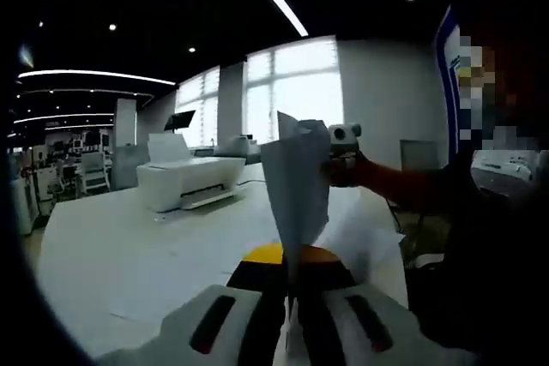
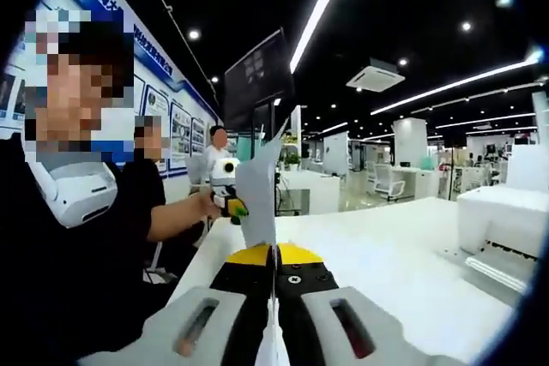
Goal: Organize the stack of printing papers by aligning and flattening the scattered papers on the table
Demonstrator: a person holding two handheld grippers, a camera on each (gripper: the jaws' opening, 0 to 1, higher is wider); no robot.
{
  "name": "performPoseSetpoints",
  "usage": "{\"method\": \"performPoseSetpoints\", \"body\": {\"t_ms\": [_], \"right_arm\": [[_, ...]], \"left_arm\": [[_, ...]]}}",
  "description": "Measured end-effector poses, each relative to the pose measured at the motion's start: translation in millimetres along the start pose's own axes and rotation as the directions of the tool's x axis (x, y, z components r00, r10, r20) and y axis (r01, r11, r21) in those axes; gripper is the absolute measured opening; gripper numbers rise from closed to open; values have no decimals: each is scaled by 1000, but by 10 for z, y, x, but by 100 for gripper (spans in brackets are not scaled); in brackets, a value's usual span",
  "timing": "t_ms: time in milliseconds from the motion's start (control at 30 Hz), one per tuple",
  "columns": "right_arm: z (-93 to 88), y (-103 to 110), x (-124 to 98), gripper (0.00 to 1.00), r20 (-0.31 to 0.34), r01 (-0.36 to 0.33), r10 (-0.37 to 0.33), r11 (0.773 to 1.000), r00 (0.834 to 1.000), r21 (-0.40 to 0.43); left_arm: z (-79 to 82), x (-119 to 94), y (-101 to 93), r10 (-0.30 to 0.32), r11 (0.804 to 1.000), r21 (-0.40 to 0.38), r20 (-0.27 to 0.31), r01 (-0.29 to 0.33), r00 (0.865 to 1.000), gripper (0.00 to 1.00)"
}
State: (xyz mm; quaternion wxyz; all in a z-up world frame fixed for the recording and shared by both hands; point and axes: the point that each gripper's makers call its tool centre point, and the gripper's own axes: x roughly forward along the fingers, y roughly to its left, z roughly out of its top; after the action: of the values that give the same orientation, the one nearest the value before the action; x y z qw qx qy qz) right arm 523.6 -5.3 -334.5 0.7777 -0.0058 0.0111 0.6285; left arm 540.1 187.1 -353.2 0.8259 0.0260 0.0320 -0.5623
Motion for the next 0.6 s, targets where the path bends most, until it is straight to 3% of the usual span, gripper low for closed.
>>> {"method": "performPoseSetpoints", "body": {"t_ms": [167, 333, 433, 600], "right_arm": [[23, -6, -24, 0, 19, 8, -9, 1000, 1000, 21], [-150, -15, -25, 0, -4, 18, -18, 1000, 1000, 8], [-196, -39, -13, 21, -15, 34, -34, 999, 999, -1], [-174, -46, -9, 19, -9, 30, -31, 999, 999, -16]], "left_arm": [[79, 39, 18, 38, 999, -27, -31, -39, 999, 7], [-59, 99, 46, 61, 998, -11, -72, -62, 996, 8], [-116, 132, 59, 64, 998, -12, -79, -65, 995, 27], [-122, 177, 32, 54, 999, 8, -71, -54, 996, 29]]}}
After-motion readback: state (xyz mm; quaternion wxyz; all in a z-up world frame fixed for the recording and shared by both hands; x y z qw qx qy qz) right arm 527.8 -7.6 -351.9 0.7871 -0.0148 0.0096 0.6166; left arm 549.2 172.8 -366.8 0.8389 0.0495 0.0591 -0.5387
